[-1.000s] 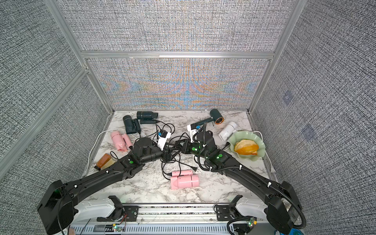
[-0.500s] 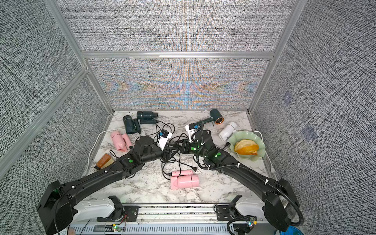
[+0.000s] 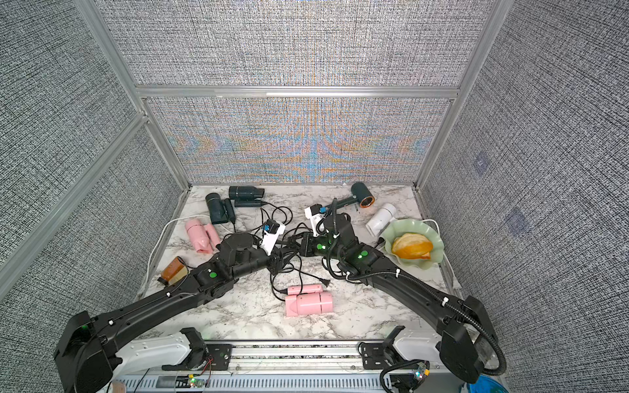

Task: Charge the blow dryers
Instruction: Pick up the plug from the center of the board.

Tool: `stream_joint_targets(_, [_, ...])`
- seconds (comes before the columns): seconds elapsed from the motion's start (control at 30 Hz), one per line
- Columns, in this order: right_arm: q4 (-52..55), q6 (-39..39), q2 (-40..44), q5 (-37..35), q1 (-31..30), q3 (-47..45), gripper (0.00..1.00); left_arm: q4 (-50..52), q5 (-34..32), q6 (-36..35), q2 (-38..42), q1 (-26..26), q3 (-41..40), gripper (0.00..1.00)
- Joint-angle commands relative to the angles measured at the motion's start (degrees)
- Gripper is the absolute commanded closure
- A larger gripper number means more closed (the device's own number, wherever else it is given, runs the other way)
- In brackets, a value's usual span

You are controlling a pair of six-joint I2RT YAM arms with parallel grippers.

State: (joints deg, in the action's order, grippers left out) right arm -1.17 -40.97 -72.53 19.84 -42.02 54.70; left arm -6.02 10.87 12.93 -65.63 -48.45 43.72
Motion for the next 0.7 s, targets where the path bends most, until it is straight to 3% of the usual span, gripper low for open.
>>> stream_joint_targets(0.0, [-2.1, -0.1, 0.3, 0.8, -0.2, -1.2, 0.89, 0.5, 1.1, -3.0, 0.1, -0.6, 1.1, 0.61])
stream_joint_targets(0.33, [-5.3, -3.2, 1.9, -3.7, -0.3, -4.5, 0.89, 2.3, -1.2, -7.3, 3.1, -0.5, 0.9, 0.61])
stream_joint_targets(0.67, [-4.0, -2.6, 1.1, -3.3, -0.3, -3.3, 0.89, 3.7, 3.2, -10.0, -0.9, -0.5, 3.2, 0.61])
